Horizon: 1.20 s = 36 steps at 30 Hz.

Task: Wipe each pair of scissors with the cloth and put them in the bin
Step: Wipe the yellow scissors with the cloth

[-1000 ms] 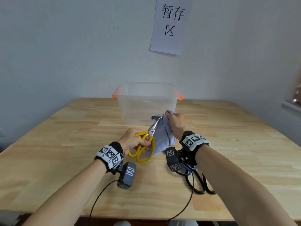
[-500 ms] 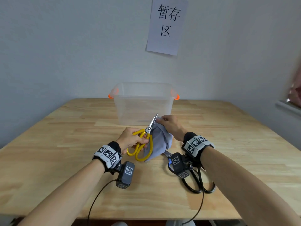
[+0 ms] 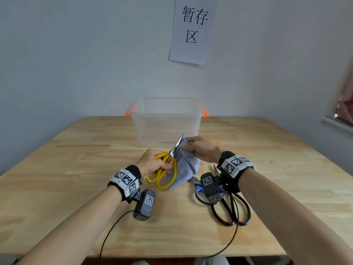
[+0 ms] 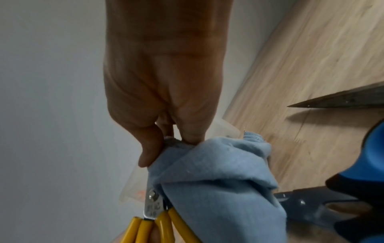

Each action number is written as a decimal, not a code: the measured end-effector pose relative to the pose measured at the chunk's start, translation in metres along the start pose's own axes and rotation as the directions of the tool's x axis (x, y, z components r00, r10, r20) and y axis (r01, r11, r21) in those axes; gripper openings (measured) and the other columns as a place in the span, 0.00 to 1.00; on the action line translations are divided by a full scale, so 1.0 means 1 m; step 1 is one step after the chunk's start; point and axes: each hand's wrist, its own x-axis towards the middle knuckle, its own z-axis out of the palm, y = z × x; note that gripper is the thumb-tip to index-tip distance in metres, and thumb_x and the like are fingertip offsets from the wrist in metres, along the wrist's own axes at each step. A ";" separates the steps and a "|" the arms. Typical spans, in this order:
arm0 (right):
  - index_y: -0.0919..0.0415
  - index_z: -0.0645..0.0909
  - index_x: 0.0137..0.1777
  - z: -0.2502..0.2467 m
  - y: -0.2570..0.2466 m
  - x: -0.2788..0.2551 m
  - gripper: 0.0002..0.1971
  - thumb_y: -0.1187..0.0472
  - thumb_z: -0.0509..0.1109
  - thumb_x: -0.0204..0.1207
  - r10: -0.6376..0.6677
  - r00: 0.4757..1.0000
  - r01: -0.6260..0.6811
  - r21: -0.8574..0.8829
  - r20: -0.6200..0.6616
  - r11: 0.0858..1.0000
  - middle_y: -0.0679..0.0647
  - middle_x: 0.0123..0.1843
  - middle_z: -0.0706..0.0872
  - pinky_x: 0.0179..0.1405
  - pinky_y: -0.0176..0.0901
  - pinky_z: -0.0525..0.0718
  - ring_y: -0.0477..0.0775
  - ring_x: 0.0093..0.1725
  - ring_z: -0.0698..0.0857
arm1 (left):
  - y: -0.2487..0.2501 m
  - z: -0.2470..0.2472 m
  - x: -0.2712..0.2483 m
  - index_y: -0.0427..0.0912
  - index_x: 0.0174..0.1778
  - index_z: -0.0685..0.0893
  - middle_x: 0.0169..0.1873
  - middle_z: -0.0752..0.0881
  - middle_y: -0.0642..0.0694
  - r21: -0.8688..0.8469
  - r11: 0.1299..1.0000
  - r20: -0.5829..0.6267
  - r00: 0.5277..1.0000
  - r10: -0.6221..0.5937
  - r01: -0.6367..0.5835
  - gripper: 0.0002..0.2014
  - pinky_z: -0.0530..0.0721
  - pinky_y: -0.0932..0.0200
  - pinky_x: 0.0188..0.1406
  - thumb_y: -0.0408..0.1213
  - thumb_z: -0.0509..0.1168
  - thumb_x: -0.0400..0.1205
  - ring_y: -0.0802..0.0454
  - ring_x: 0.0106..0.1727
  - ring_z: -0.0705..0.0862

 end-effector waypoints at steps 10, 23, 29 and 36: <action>0.75 0.81 0.41 0.010 0.020 0.013 0.22 0.51 0.74 0.80 -0.149 0.918 0.106 -0.134 -0.368 0.985 0.68 0.38 0.84 0.44 0.54 0.84 0.56 0.40 0.84 | 0.003 0.005 0.000 0.30 0.43 0.86 0.32 0.88 0.36 0.011 1.000 0.054 0.998 0.018 -0.018 0.06 0.91 0.43 0.42 0.21 0.76 0.75 0.39 0.35 0.89; 0.60 0.71 0.31 0.021 0.021 0.026 0.19 0.58 0.75 0.80 0.008 0.855 0.122 0.216 -0.519 0.969 0.60 0.35 0.75 0.38 0.48 0.74 0.57 0.38 0.77 | 0.003 -0.002 0.007 0.27 0.46 0.87 0.40 0.89 0.31 0.038 0.998 0.099 0.994 0.043 -0.047 0.07 0.90 0.37 0.50 0.21 0.76 0.75 0.34 0.42 0.89; 0.68 0.80 0.38 0.020 0.021 0.031 0.12 0.62 0.75 0.80 0.107 0.830 0.122 0.367 -0.547 0.922 0.61 0.39 0.84 0.43 0.48 0.82 0.61 0.43 0.85 | 0.002 -0.004 0.006 0.28 0.46 0.87 0.38 0.90 0.35 0.042 0.999 0.117 0.993 0.020 -0.025 0.06 0.92 0.50 0.40 0.21 0.75 0.75 0.40 0.37 0.91; 0.70 0.84 0.45 0.020 0.016 0.032 0.05 0.67 0.74 0.79 0.152 0.825 0.124 0.437 -0.544 0.891 0.62 0.44 0.87 0.46 0.47 0.84 0.61 0.49 0.86 | 0.002 -0.009 0.005 0.33 0.40 0.86 0.36 0.89 0.35 0.070 0.997 0.124 0.992 0.035 -0.044 0.06 0.90 0.50 0.39 0.20 0.73 0.76 0.39 0.38 0.91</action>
